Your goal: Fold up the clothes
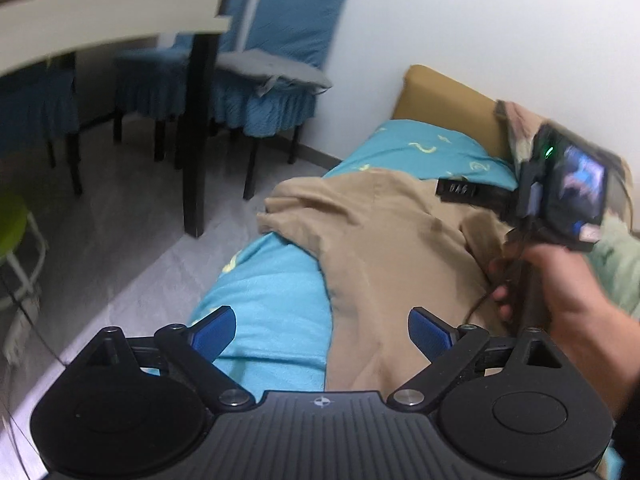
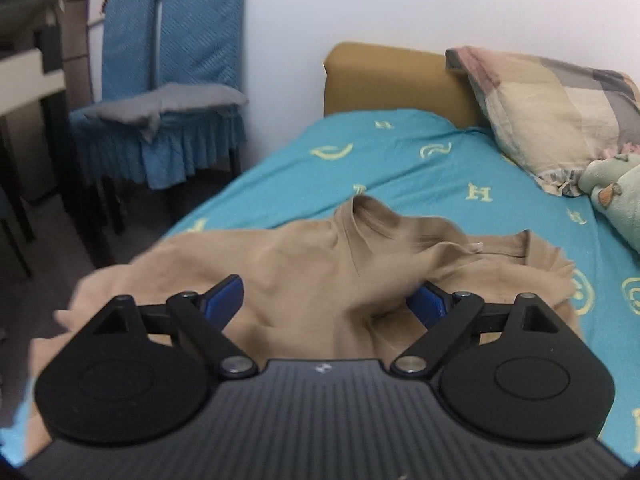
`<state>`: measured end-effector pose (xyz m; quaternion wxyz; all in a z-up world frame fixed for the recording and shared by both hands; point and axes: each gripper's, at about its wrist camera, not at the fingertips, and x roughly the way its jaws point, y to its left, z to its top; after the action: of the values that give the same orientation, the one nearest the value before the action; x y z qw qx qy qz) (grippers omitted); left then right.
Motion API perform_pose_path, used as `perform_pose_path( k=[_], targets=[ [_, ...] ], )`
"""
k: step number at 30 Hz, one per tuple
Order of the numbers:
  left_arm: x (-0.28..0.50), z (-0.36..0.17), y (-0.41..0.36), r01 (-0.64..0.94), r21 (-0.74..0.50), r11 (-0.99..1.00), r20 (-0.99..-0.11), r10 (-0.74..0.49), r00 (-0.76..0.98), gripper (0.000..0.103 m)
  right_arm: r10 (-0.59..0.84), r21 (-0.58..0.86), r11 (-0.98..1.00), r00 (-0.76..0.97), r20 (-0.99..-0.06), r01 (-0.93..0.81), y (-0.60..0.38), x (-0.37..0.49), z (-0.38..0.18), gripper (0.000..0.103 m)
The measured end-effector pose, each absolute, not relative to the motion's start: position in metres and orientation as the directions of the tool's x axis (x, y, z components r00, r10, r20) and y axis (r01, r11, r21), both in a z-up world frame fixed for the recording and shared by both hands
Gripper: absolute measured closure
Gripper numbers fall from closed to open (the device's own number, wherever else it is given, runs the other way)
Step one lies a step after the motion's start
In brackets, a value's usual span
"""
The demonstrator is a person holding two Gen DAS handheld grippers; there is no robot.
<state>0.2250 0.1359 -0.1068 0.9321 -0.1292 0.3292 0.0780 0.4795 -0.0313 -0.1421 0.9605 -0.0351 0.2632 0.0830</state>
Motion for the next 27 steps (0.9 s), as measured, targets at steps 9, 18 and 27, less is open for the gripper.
perform_pose_path(
  k=[9, 18, 27],
  targets=[
    [0.197, -0.076, 0.133, -0.201, -0.173, 0.964, -0.578, 0.065, 0.814, 0.008, 0.169, 0.052, 0.985, 0.897, -0.409, -0.163, -0.106, 0.344, -0.057, 0.014],
    [0.119, -0.045, 0.062, 0.018, -0.211, 0.977, -0.493, -0.122, 0.862, 0.008, 0.146, 0.157, 0.983, 0.918, -0.369, -0.093, -0.197, 0.162, -0.008, 0.014],
    [0.067, -0.048, -0.014, 0.222, -0.105, 0.969, -0.530, -0.243, 0.813, 0.008, 0.072, 0.306, 0.950, 0.910, -0.408, 0.063, -0.263, 0.031, -0.040, 0.014]
  ],
)
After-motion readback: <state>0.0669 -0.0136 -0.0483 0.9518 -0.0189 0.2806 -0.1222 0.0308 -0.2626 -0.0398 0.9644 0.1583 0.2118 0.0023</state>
